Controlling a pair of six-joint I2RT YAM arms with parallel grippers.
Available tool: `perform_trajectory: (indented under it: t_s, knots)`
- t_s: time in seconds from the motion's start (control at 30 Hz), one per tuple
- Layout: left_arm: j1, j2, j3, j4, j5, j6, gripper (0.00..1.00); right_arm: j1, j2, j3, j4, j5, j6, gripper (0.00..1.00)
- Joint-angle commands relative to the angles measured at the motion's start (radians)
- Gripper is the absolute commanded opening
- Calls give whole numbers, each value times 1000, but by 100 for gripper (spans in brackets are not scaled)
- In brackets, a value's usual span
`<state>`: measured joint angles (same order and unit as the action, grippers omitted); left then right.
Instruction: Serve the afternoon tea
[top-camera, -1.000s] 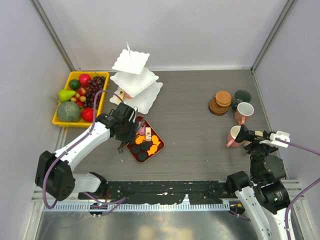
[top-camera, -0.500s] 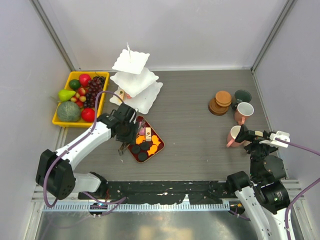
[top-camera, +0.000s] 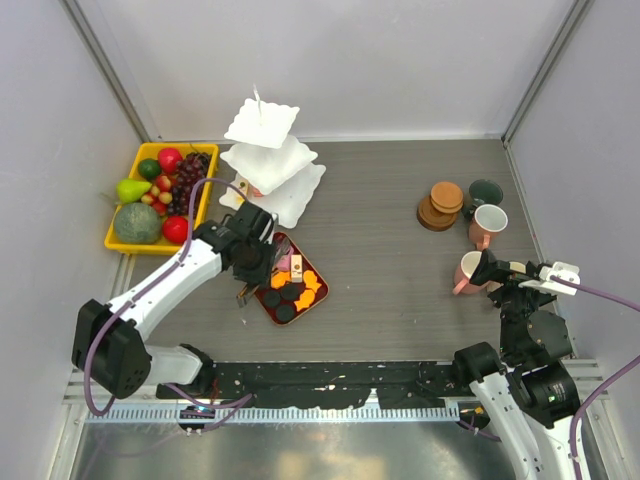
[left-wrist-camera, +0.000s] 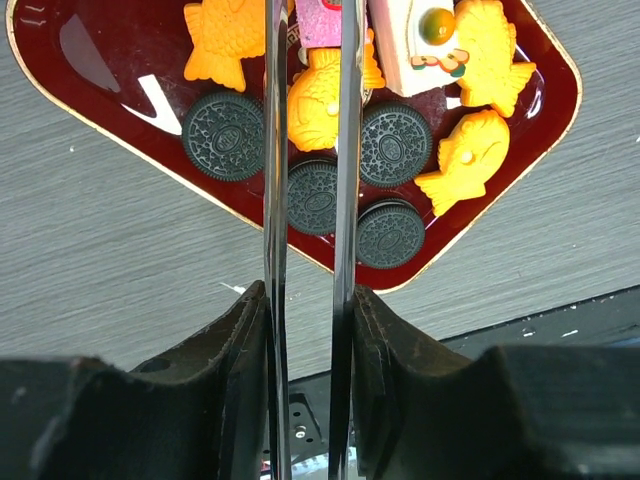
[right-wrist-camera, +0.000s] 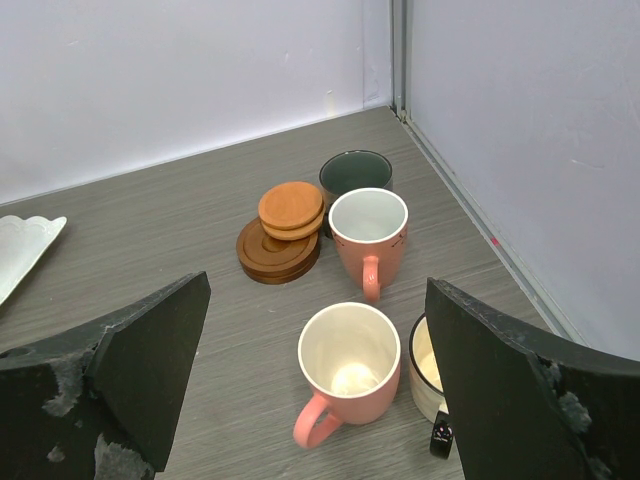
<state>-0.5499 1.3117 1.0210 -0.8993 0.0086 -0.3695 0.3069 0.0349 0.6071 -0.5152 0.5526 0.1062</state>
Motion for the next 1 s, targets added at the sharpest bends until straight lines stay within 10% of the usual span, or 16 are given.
perform_trajectory:
  t_s: [0.0, 0.97]
  knots:
    - [-4, -26, 79, -27, 5, -2, 31, 5, -9, 2, 49, 3, -11, 95]
    - [-4, 138, 370, -98, -186, 127, 29, 5, -7, 0, 49, 1, -13, 95]
